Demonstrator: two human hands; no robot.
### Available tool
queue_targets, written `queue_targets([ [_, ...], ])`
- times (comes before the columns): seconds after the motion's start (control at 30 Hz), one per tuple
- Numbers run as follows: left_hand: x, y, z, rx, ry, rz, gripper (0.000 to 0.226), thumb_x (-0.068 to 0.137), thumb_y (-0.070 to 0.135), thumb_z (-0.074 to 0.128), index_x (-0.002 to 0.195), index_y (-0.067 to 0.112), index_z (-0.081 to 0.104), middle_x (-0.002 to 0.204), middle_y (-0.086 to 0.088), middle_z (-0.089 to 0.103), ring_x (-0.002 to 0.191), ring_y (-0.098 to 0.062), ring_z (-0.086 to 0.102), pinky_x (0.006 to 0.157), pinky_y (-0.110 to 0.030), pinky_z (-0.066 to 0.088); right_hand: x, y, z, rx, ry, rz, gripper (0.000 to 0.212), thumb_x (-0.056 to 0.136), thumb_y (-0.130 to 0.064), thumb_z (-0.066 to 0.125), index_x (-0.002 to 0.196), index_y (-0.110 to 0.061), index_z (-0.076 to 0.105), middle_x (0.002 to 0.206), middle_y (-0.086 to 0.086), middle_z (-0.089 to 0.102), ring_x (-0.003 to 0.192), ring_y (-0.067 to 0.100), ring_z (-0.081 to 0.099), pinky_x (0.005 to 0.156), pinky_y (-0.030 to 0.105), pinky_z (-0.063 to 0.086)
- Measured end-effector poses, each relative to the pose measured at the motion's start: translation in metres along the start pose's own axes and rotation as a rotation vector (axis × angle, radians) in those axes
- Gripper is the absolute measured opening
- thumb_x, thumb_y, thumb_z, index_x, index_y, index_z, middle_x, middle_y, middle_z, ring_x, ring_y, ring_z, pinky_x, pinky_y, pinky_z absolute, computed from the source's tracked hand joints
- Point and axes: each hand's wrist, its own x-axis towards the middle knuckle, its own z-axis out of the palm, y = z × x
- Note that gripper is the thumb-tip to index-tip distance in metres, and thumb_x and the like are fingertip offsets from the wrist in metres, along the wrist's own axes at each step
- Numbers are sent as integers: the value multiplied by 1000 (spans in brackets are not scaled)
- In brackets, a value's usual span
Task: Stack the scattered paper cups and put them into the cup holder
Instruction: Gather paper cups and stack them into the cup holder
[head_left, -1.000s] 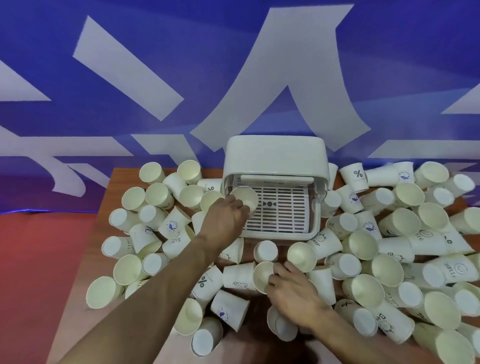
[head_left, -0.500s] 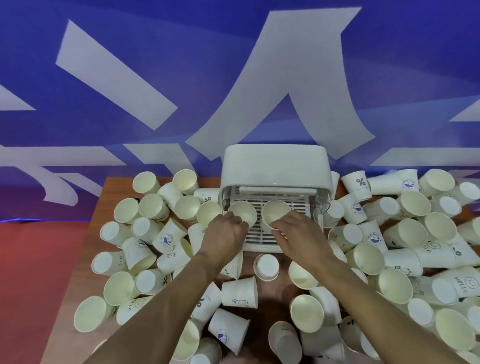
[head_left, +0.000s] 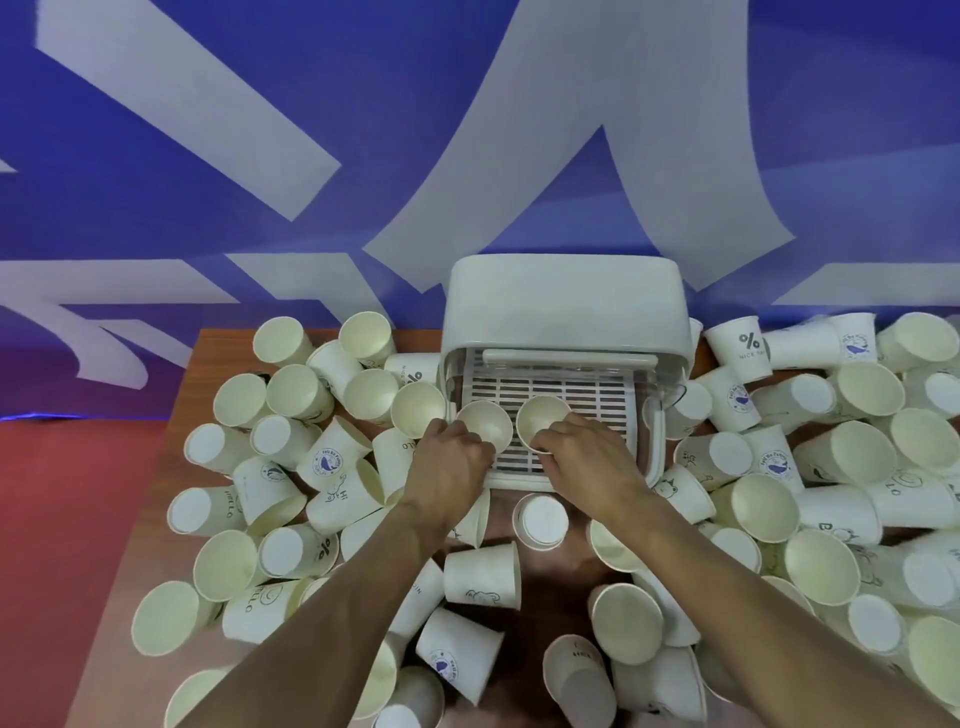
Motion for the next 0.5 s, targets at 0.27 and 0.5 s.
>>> queue_targets([
  [0.27, 1, -2, 7, 5, 40, 44, 30, 100, 37, 45, 106, 24, 71, 101, 1, 73, 104, -20, 58, 97, -33, 37, -8, -6, -8, -86, -67, 3, 27, 94, -22, 52, 115, -25, 68, 106, -5, 71, 104, 22, 59, 84, 34, 45],
  [0.5, -5, 0, -1, -61, 95, 29, 33, 94, 42, 51, 98, 18, 73, 91, -3, 73, 93, -21, 62, 86, -35, 47, -17, -10, -16, -75, -59, 28, 28, 95, -26, 51, 119, -20, 64, 113, -3, 69, 111, 19, 55, 87, 34, 46],
])
